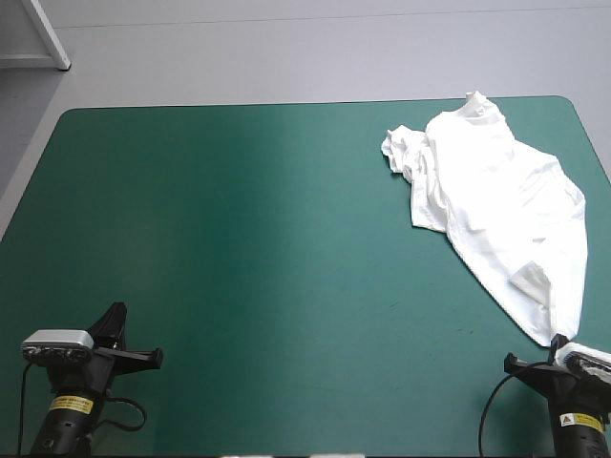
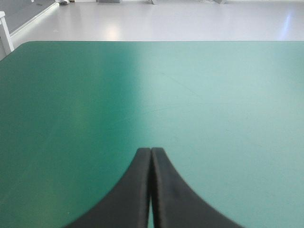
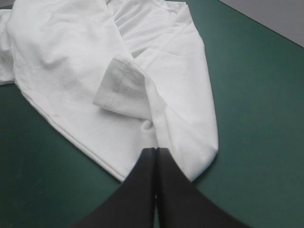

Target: Fold the cloth

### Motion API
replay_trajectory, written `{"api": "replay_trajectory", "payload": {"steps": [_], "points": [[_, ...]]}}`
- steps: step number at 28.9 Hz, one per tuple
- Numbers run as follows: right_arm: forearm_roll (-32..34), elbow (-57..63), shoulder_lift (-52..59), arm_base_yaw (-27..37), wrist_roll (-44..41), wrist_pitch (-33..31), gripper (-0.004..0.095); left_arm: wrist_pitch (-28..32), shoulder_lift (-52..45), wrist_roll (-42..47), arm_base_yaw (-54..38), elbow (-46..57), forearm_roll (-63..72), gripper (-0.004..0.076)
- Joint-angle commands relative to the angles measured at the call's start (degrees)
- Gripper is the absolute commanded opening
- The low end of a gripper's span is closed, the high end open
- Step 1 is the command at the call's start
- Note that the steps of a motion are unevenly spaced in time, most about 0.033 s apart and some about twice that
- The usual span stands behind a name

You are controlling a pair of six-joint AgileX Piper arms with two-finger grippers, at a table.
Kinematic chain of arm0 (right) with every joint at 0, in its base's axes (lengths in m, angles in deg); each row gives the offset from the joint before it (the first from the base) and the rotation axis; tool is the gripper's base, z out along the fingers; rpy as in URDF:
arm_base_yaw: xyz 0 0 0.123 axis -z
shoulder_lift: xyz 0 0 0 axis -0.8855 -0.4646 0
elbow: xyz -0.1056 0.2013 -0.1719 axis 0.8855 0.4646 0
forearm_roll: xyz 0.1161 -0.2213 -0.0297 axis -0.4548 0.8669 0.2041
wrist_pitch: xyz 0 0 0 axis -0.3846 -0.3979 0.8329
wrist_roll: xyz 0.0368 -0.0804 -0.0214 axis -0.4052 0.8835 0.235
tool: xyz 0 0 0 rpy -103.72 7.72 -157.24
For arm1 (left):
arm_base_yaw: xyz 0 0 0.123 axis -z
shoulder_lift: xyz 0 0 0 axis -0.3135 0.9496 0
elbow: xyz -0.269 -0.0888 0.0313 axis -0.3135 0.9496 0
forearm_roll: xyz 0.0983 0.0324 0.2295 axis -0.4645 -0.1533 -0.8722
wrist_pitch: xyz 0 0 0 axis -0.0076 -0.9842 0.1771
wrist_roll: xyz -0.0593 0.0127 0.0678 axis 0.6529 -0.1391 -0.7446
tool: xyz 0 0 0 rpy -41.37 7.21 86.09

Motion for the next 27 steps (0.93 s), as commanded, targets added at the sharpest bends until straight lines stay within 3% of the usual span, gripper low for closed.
{"api": "replay_trajectory", "payload": {"steps": [1,5,10,12,16,18,21,22,25,26,27], "points": [[0.0,1.5,-0.5,0.4,0.4,4.3,-0.0018,5.1,0.7,0.0,0.7,-1.6,0.4,-0.0010],[-0.7,1.5,-0.5,0.4,0.4,5.7,-0.0018,5.1,0.7,0.0,0.7,-1.6,0.4,-0.0010],[-10.2,1.5,-0.5,0.4,-2.5,14.9,-0.0018,5.7,0.7,0.0,0.7,-1.6,0.4,-0.0010],[-13.3,1.2,-0.5,0.4,-5.0,14.5,-0.0018,7.0,0.7,0.0,0.7,-1.6,0.4,-0.0010],[-12.3,-1.7,-0.5,0.4,-4.5,9.0,-0.0017,10.3,0.9,-0.2,0.7,-1.6,-0.1,-0.0008],[-12.4,-4.0,-0.5,-0.3,-4.5,7.5,0.0014,11.0,1.9,-0.5,0.7,-1.6,-1.7,0.0033],[-13.4,-8.0,-0.5,-2.7,-4.1,5.7,0.0219,10.9,4.6,-0.4,0.7,-2.1,-4.9,0.0183],[-12.1,-10.9,-0.7,-4.8,-2.4,5.5,0.0442,10.2,6.7,1.4,0.7,-3.9,-4.9,0.0344],[-9.9,-15.7,-1.3,-6.6,6.0,5.3,0.0840,8.1,10.4,3.0,0.7,-8.2,-4.9,0.0566],[-10.0,-17.1,-2.0,-6.8,6.4,5.3,0.0930,6.6,11.5,3.0,0.7,-9.8,-4.9,0.0601],[-9.8,-19.4,-3.4,-6.8,7.1,5.0,0.0939,3.6,13.1,3.0,0.7,-12.1,-4.9,0.0605]]}}
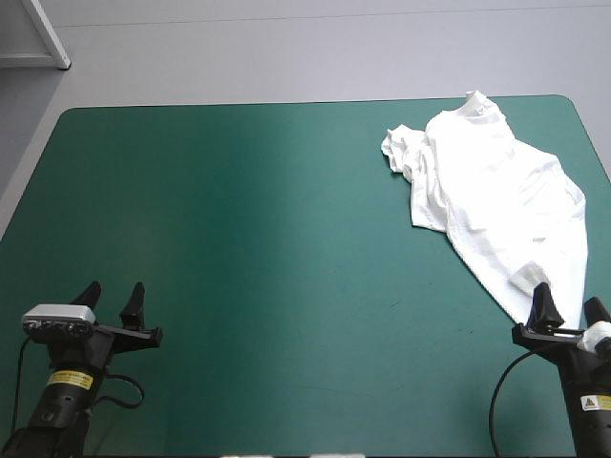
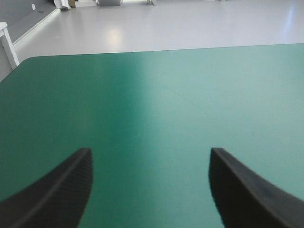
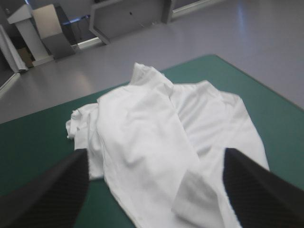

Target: Fold the cloth

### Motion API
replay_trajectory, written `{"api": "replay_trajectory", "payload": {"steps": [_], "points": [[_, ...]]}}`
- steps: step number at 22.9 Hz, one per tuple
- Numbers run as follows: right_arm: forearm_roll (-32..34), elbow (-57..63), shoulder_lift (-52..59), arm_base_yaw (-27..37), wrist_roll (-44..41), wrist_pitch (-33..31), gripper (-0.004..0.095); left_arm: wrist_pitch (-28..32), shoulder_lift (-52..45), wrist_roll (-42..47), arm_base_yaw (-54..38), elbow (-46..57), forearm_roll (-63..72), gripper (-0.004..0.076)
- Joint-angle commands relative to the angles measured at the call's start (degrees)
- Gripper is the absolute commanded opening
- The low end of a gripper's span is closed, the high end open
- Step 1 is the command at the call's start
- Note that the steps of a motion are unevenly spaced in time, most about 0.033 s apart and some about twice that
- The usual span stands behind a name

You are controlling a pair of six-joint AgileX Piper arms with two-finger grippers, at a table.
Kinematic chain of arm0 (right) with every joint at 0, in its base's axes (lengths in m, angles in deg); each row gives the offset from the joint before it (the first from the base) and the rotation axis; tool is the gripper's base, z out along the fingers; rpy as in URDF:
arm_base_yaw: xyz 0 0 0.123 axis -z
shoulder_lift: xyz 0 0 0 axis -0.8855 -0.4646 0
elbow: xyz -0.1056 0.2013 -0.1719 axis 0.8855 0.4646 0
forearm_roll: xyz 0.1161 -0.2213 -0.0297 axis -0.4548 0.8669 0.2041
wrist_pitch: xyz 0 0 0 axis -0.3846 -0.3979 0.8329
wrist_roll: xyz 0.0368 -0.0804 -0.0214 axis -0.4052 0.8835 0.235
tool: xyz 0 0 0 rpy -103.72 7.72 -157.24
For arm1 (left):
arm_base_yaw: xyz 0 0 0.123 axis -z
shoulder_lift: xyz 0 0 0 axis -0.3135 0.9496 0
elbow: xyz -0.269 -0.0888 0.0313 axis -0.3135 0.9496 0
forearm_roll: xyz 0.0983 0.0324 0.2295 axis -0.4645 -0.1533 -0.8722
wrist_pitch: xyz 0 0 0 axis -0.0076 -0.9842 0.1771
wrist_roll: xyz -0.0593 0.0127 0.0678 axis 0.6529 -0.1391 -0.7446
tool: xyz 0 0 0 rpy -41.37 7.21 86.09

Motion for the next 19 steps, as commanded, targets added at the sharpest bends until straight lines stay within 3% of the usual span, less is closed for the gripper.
{"api": "replay_trajectory", "payload": {"steps": [1,4,8,10,12,19], "points": [[1.0,-7.8,-4.0,-0.4,5.2,2.6,0.0923,-2.7,5.0,0.9,0.4,-8.6,0.0,0.0594],[1.1,-18.0,-13.1,-0.4,10.5,-2.2,0.0902,-13.7,10.8,0.9,0.4,-19.2,-0.1,0.0561],[1.1,-40.3,-35.4,-0.4,9.4,-18.2,0.0897,-33.7,18.7,0.9,0.4,-35.8,2.6,0.0561],[1.1,-49.3,-45.6,-0.4,8.6,-23.9,0.0876,-40.5,20.9,0.9,0.4,-40.8,2.6,0.0562],[1.1,-56.5,-55.5,-0.4,8.6,-25.5,0.0877,-43.5,21.2,0.9,0.4,-43.5,3.3,0.0561],[1.1,-68.0,-75.2,-0.5,8.5,-25.4,0.0877,-42.9,20.9,0.9,0.4,-43.7,8.2,0.0561]]}}
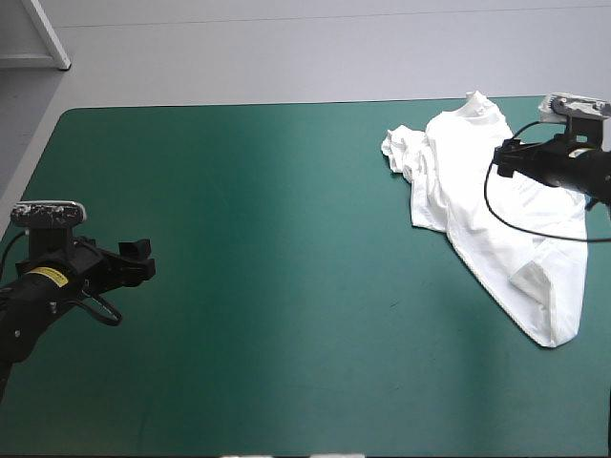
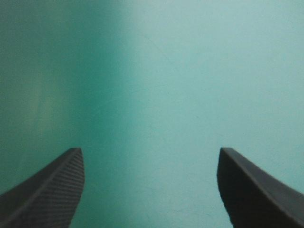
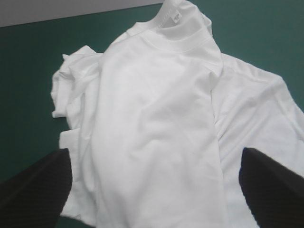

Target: Fold the cloth

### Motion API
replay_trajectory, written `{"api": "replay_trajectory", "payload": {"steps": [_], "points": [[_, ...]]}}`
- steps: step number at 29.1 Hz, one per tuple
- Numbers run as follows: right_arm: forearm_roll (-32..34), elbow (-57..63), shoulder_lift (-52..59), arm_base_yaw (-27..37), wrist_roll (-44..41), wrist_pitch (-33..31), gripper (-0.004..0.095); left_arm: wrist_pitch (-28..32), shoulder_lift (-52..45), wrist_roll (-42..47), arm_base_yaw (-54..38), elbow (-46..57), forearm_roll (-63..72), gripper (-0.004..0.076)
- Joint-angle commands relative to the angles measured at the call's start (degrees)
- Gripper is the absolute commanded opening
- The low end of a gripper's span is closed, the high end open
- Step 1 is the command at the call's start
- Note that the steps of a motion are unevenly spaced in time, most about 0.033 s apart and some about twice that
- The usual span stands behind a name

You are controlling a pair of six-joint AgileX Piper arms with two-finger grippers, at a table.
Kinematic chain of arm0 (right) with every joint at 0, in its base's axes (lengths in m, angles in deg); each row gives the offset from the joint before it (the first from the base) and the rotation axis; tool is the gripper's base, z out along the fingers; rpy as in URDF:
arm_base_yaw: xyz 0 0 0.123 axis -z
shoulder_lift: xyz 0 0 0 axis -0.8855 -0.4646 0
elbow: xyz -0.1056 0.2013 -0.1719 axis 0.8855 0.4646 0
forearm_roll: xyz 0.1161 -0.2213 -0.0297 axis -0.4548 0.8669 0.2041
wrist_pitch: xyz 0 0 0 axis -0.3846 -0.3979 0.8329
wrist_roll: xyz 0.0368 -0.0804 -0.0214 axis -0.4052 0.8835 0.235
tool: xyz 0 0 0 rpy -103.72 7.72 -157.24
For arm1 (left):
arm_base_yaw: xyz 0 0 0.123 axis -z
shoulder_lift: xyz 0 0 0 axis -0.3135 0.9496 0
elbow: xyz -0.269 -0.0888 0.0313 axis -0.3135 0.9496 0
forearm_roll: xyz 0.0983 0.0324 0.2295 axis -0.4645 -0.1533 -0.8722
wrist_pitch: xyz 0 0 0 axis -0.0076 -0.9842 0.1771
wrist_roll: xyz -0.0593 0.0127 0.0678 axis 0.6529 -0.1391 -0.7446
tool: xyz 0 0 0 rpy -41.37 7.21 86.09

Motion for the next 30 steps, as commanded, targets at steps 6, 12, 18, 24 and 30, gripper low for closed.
{"api": "replay_trajectory", "payload": {"steps": [6,12,18,24,30], "points": [[-0.1,-16.0,-22.6,-0.2,0.4,2.0,0.0877,5.5,-0.4,0.8,0.3,-2.1,2.9,0.0561],[0.1,-23.0,-31.8,-1.4,0.6,2.3,0.0876,8.3,-0.4,0.8,0.3,-2.1,4.9,0.0562],[1.0,-24.5,-36.7,-3.6,1.2,3.8,0.0788,8.5,-0.4,0.4,0.3,-2.1,4.7,0.0561],[1.6,-24.5,-37.6,-6.2,5.2,6.9,0.0083,7.1,-0.4,0.4,0.3,-2.1,4.7,0.0561],[1.1,-25.2,-37.4,-10.5,11.6,3.2,-0.0018,6.9,-0.4,0.0,0.3,-2.1,4.7,0.0561]]}}
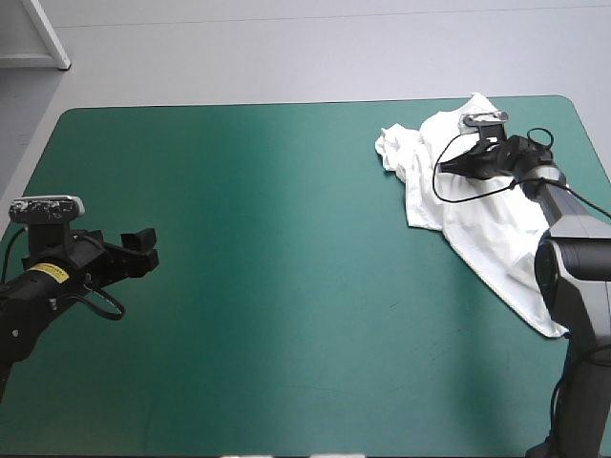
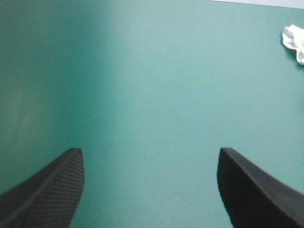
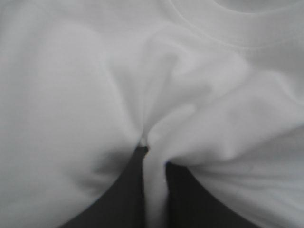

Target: Fold the cloth

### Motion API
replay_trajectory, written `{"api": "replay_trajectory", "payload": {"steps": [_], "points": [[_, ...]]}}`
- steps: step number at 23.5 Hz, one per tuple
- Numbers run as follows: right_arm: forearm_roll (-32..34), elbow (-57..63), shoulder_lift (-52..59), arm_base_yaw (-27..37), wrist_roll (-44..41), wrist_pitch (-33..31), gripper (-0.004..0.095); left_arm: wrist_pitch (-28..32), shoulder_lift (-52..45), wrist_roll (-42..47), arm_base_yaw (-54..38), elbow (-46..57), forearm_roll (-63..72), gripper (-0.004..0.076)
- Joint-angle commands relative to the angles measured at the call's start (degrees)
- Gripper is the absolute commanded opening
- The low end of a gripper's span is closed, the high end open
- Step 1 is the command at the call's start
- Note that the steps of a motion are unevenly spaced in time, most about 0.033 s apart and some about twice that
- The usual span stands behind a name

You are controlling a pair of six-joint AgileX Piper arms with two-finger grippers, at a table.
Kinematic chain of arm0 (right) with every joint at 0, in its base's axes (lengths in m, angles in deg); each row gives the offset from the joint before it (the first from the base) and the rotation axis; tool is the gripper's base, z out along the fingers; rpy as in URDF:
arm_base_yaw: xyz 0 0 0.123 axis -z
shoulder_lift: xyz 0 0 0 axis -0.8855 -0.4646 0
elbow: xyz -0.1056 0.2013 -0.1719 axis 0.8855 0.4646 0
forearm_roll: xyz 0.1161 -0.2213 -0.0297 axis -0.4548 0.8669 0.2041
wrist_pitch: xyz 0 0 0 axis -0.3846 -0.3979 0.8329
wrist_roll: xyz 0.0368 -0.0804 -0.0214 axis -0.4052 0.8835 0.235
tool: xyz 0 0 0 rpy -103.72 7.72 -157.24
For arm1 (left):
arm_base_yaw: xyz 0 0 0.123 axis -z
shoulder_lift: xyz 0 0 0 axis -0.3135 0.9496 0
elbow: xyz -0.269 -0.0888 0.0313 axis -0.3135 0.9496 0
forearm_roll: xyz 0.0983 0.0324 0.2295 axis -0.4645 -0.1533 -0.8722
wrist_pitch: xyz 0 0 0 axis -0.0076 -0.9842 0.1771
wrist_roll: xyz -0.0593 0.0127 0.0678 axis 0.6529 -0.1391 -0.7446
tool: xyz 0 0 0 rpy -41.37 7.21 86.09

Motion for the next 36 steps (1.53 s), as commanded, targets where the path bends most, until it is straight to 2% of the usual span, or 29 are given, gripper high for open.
{"api": "replay_trajectory", "payload": {"steps": [1,6,10,13,15,17,18,19,21,22,23,26,28,29,30,33,36], "points": [[-1.7,-2.2,2.6,-4.0,3.6,-5.2,-0.0018,3.6,-0.4,-0.5,0.2,-2.1,0.9,0.0561],[-1.7,-4.2,3.5,-12.2,3.8,-12.5,-0.0018,5.2,-0.3,-0.7,0.2,-2.1,0.9,0.0561],[-1.3,-4.8,6.0,-27.9,3.4,-19.3,-0.0018,7.1,-0.3,-1.6,0.2,-2.1,0.8,0.0561],[-1.3,-4.8,6.9,-36.6,2.6,-21.4,-0.0018,7.2,-0.3,-2.9,0.2,-2.1,0.6,0.0561],[-0.8,-4.8,6.9,-41.4,2.5,-21.0,-0.0018,7.0,-0.3,-3.9,0.2,-2.1,0.6,0.0561],[0.3,-4.8,6.9,-45.2,2.6,-17.9,-0.0018,6.4,-0.3,-4.8,0.2,-2.1,0.6,0.0561],[0.0,-4.8,6.9,-45.5,2.4,-16.6,-0.0018,6.3,-0.3,-4.9,0.2,-2.1,0.6,0.0561],[-1.8,-4.8,6.9,-45.6,-0.2,-13.8,-0.0018,6.3,-0.3,-5.7,0.2,-2.1,0.6,0.0561],[-2.4,-5.4,6.9,-44.6,-7.0,-12.6,-0.0013,6.2,-0.3,-6.1,0.2,-2.1,0.6,0.0561],[-2.1,-5.8,6.9,-44.1,-7.2,-13.5,0.0013,5.9,-0.3,-6.1,0.2,-2.1,0.6,0.0561],[-1.8,-6.8,6.9,-43.2,-7.5,-15.9,0.0108,5.3,-0.3,-6.1,0.2,-2.1,0.6,0.0561],[-0.9,-8.6,7.0,-41.9,-9.0,-19.0,0.0458,4.4,-0.3,-6.1,0.2,-2.1,0.7,0.0561],[-0.8,-10.3,7.5,-41.1,-10.9,-22.2,0.0737,3.9,-0.3,-6.1,0.2,-2.1,0.8,0.0561],[-0.5,-11.0,7.8,-40.7,-12.3,-24.0,0.0834,3.7,-0.3,-6.1,0.2,-2.1,0.8,0.0561],[0.2,-11.9,8.3,-40.4,-14.8,-26.1,0.0890,3.4,-0.3,-6.1,0.2,-2.1,0.8,0.0561],[5.6,-13.2,10.5,-39.5,-21.4,-33.0,0.0888,1.9,-0.3,-6.5,0.2,-2.1,0.8,0.0561],[15.9,-13.2,13.9,-39.4,-27.8,-40.5,0.0815,-0.5,-0.3,-6.9,0.2,-2.1,0.8,0.0561]]}}
